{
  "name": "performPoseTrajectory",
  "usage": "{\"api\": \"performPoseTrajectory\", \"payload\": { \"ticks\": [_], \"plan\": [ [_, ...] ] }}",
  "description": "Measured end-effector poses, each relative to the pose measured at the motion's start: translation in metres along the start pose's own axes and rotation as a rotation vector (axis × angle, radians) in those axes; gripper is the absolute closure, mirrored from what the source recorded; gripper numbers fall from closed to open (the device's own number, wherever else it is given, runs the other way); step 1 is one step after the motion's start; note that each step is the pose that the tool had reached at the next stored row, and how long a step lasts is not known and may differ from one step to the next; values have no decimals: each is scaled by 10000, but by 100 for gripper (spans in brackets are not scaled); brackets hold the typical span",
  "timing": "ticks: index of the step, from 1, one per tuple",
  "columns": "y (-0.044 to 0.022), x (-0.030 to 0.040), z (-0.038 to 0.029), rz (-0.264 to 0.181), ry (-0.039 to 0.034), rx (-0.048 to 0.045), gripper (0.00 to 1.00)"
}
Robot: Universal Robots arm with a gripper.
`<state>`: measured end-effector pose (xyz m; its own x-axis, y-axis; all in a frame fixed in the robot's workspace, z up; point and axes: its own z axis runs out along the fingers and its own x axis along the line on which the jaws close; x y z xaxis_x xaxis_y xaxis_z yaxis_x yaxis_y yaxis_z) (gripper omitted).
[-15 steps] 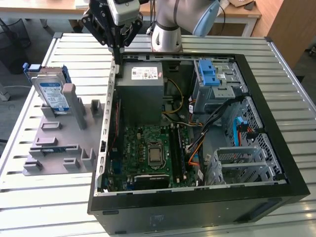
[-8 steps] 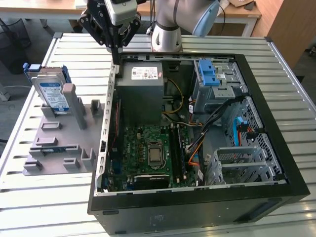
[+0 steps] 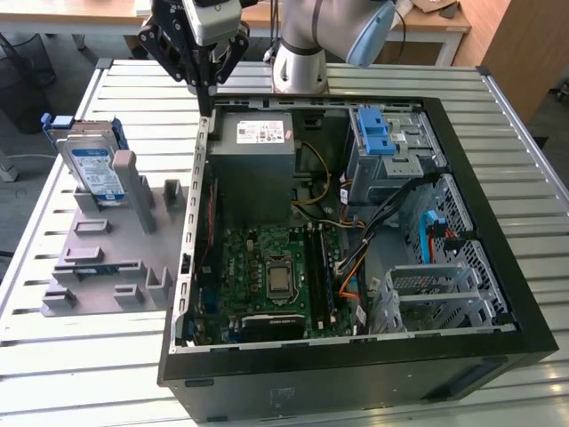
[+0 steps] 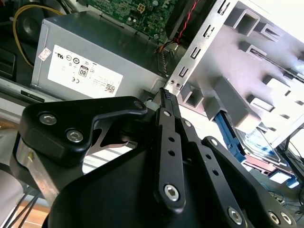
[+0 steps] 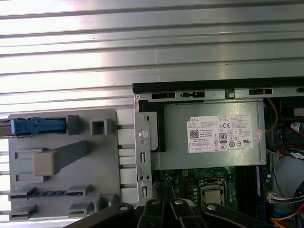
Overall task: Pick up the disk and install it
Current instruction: 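Reach for the disk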
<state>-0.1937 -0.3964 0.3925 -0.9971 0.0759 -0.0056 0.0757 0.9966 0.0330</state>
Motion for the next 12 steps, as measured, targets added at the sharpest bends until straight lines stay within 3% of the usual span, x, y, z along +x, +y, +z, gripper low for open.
{"api": "performPoseTrajectory", "payload": {
  "ticks": [12],
  "plan": [
    [-3, 53, 1, 0, 0, 1, 89]
  ]
}}
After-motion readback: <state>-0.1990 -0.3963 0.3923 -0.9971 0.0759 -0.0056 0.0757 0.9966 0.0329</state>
